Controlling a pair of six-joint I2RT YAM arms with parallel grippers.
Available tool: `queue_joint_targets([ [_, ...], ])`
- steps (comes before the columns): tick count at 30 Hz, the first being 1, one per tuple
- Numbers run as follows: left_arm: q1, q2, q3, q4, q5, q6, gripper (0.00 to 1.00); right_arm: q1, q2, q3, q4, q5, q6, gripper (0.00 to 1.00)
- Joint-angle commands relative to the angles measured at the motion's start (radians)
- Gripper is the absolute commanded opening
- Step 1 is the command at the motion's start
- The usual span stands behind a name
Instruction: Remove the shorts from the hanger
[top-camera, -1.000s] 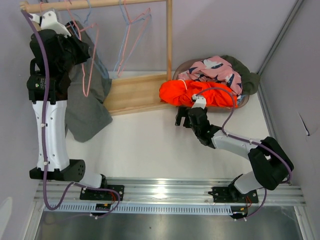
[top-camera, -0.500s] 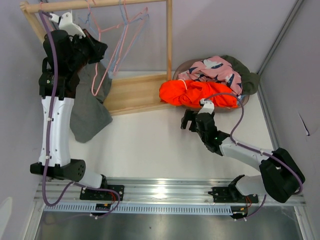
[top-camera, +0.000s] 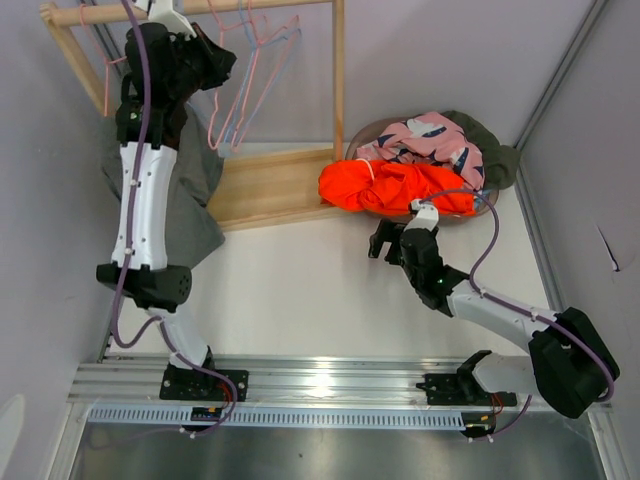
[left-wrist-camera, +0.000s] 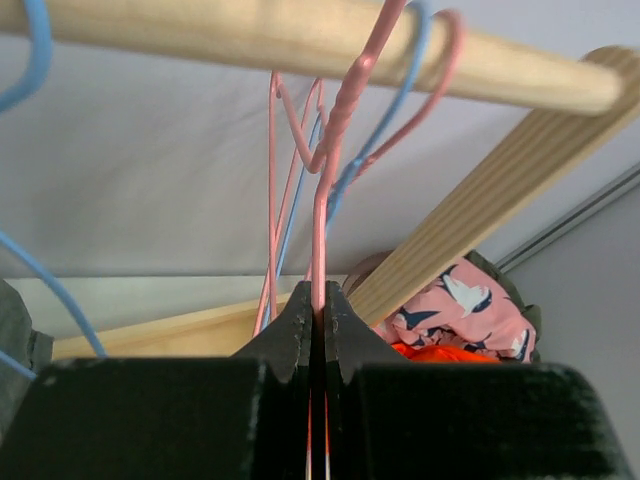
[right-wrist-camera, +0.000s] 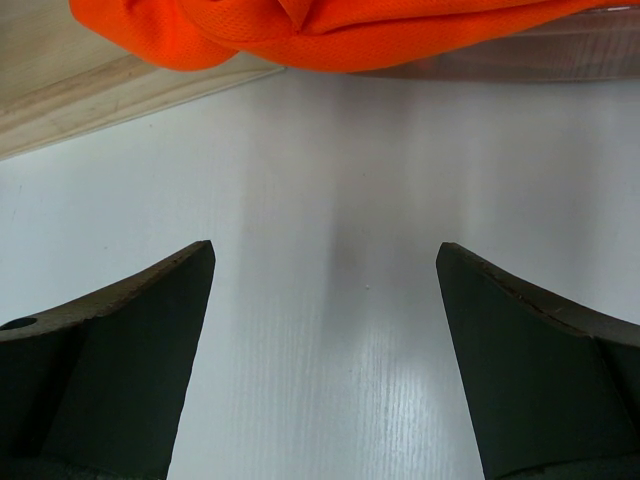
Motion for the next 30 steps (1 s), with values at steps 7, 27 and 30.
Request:
queue_joint_targets([
  [7, -0.027, 0.095, 0.044, 0.011, 0.016, -0.024, 0.00, -0.010, -0.031, -0.015, 0.038, 0.011, 0.017, 0.99],
  [27, 0.035, -0.357, -0.289, -0.098, -0.225, 0.169, 0.69, -0.004, -0.008, -0.017, 0.049, -0.004, 0.005, 0.99],
  [30, 0.176, -0.397, -0.317, -0.095, -0.200, 0.137, 0.69, -0.003, -0.005, -0.018, 0.054, -0.011, 0.000, 1.00],
])
